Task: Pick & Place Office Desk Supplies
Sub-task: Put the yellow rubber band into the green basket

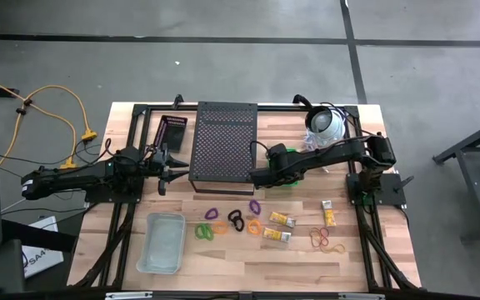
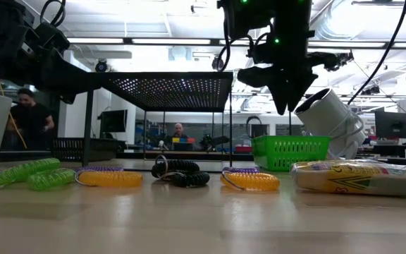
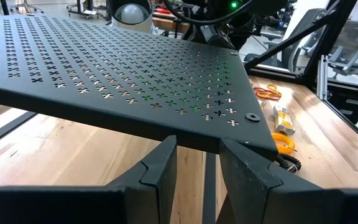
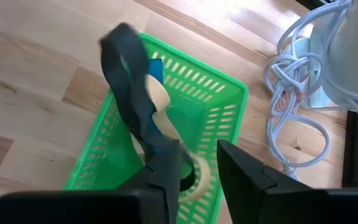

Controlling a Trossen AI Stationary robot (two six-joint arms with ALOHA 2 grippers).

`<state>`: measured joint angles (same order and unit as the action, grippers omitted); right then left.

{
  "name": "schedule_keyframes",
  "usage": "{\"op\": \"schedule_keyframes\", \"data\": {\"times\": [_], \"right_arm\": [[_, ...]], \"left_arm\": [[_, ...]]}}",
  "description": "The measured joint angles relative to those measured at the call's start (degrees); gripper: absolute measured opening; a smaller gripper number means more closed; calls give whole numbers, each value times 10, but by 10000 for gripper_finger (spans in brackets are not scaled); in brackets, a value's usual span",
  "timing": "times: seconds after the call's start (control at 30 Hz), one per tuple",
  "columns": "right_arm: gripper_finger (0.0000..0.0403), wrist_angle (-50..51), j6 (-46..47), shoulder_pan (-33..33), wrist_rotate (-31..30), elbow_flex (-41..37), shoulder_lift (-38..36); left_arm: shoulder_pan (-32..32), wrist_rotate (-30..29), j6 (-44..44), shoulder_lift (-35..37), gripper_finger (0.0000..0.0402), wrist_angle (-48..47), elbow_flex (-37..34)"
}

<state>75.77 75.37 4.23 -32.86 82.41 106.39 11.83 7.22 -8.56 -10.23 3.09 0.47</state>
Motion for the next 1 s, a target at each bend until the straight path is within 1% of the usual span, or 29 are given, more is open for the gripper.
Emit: {"op": "schedule_keyframes", "data": {"times": [0.37, 0.57, 0.83, 1.0], "right_arm": [[105, 0, 0, 0, 2, 0, 0], [105, 20, 13, 19, 61, 0, 0], [105, 22, 14, 94, 154, 0, 0], [105, 24, 41, 169, 180, 0, 0]], "left_arm": [[0, 0, 0, 0, 118, 0, 0], [0, 0, 0, 0, 118, 0, 0], [0, 0, 0, 0, 118, 0, 0], [0, 0, 0, 0, 118, 0, 0]]}}
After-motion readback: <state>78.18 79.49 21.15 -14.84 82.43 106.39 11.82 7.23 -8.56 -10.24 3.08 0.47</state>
